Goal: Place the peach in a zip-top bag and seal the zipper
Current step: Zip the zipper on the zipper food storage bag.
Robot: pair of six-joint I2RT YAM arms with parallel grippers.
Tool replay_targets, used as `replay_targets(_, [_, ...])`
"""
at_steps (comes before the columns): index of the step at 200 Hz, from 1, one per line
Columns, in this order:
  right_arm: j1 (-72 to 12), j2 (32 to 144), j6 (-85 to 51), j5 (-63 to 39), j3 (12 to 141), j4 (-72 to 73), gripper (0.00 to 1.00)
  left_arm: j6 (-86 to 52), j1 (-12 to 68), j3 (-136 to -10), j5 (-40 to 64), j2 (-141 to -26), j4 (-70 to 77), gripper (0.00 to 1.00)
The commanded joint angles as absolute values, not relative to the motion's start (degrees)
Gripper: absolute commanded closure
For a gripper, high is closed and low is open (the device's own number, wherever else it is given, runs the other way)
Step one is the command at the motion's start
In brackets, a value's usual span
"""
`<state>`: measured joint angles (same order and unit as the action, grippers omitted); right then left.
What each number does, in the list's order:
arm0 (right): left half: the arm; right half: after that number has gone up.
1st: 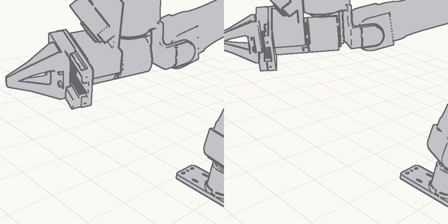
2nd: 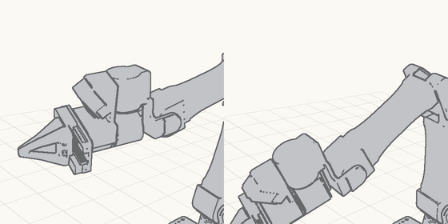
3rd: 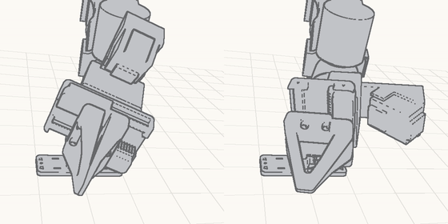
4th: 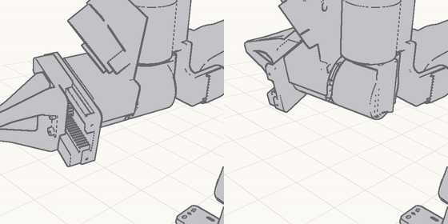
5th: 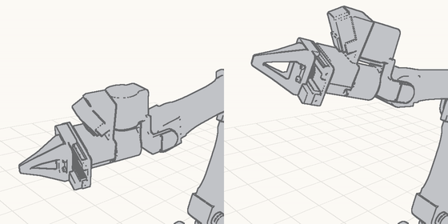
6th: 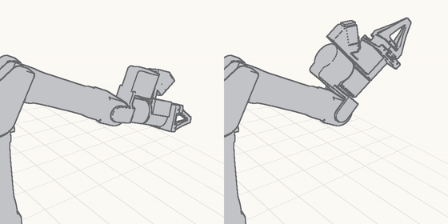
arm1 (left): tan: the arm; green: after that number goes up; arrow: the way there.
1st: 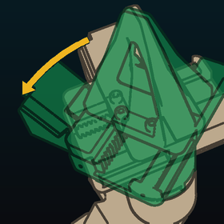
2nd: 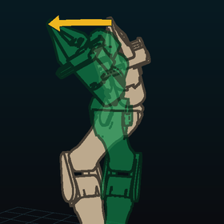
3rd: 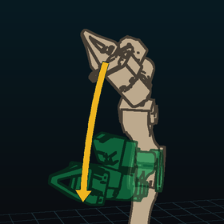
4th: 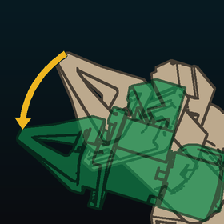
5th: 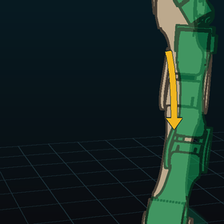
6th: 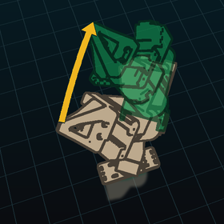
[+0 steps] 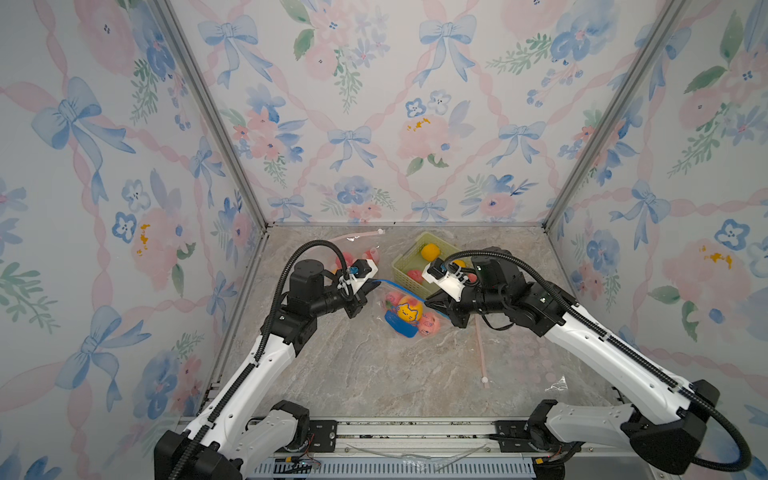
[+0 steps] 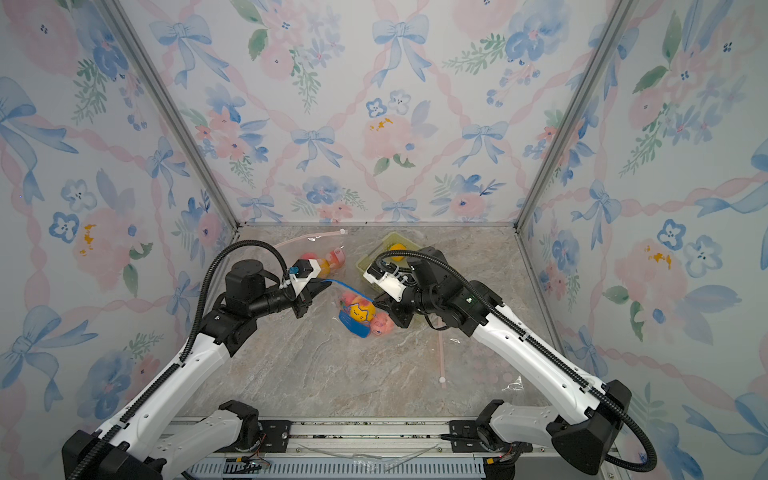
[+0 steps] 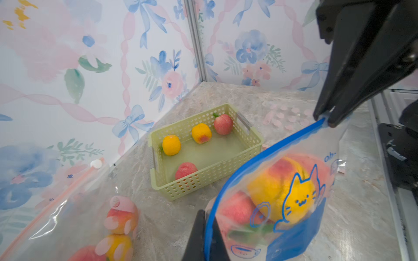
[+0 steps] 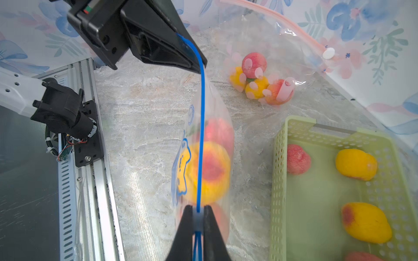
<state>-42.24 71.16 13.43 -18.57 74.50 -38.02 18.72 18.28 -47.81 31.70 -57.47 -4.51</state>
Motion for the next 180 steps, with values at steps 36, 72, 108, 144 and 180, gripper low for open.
replay_targets(36, [-40.7, 73.48, 13.94, -15.65, 75.93, -43.83, 0.95, 7.7, 11.7, -42.66, 12.85, -53.64, 3.48, 1.0])
replay_targets(72, [-39.61, 78.44, 13.74, -16.46, 79.85, -41.73, 0.97, 5.0, 9.47, -39.21, 12.51, -52.18, 6.04, 1.0])
replay_targets(108, [-40.78, 86.42, 12.54, -11.18, 85.63, -36.17, 0.96, 2.55, 9.48, -34.54, 9.46, -49.8, 11.68, 1.0])
replay_targets(144, [-43.44, 95.85, 14.68, -3.55, 91.31, -30.75, 0.96, 0.72, 9.44, -27.78, 3.81, -50.03, 19.82, 1.0])
replay_targets(180, [-44.18, 105.2, 16.61, 1.7, 97.36, -26.58, 1.0, -0.01, 9.4, -22.75, 2.04, -52.19, 27.91, 1.0])
